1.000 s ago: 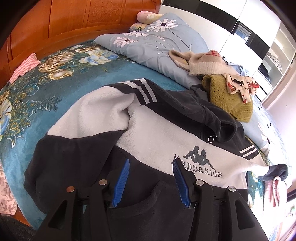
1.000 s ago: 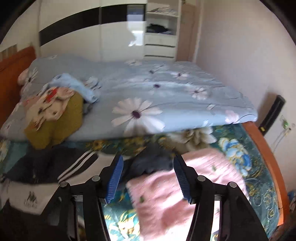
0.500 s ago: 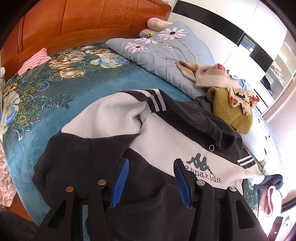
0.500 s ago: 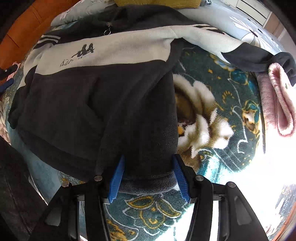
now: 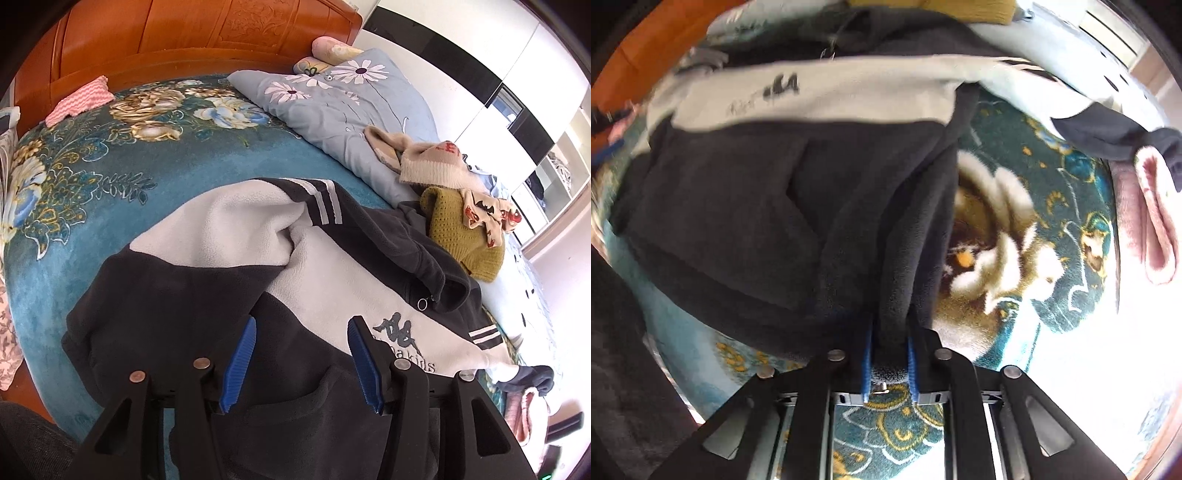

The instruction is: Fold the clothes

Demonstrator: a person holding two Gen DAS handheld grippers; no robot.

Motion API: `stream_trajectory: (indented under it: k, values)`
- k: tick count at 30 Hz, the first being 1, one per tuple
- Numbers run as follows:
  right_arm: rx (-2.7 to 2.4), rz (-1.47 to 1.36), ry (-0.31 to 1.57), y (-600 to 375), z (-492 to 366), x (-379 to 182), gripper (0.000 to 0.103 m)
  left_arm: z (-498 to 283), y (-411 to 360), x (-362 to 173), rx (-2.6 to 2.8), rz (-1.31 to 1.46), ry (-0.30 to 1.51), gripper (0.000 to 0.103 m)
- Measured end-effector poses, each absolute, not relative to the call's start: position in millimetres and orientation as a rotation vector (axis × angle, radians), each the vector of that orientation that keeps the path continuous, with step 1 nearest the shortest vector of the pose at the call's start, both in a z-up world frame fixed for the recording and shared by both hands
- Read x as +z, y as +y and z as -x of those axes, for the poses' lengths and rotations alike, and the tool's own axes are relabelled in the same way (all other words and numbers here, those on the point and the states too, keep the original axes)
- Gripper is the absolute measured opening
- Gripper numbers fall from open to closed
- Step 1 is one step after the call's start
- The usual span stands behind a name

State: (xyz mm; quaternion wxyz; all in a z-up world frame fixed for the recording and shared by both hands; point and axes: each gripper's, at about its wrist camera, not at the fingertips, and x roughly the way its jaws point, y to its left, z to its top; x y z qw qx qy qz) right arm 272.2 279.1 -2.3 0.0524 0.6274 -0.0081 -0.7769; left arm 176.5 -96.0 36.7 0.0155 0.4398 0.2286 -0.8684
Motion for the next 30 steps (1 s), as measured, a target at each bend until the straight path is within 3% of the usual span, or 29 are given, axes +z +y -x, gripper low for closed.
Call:
stream_trajectory:
  k: [5, 11, 18, 25, 30]
  values:
    - [-2.475, -1.797, -0.365, 335.0, -289.6, 42.0, 0.014, -176.3, -98.5, 34.2, -2.684, -1.374, 0.745, 0.056]
    - [-2.371, -1.996, -0.674, 365.9, -308.5, -22.0, 0.014, -176.8, -99.9, 29.6, -2.659, -1.409, 0.795, 0.056]
    - [-2.416, -1.976, -0.672, 378.4, -290.7, -5.3, 0.023, -179.1, -114.1, 17.8, -2.568, -1.414, 0.950, 0.058]
    - [-2.545, -1.960, -0.681, 394.4, -274.2, 20.0, 0.025, -172.9, -119.0, 7.7, -2.523, -1.449, 0.997, 0.059]
    - [-2.496, -1.973, -0.668, 368.7, -247.6, 14.4, 0.025, -166.9, -143.9, 43.5, -2.645, -1.388, 1.021, 0.059]
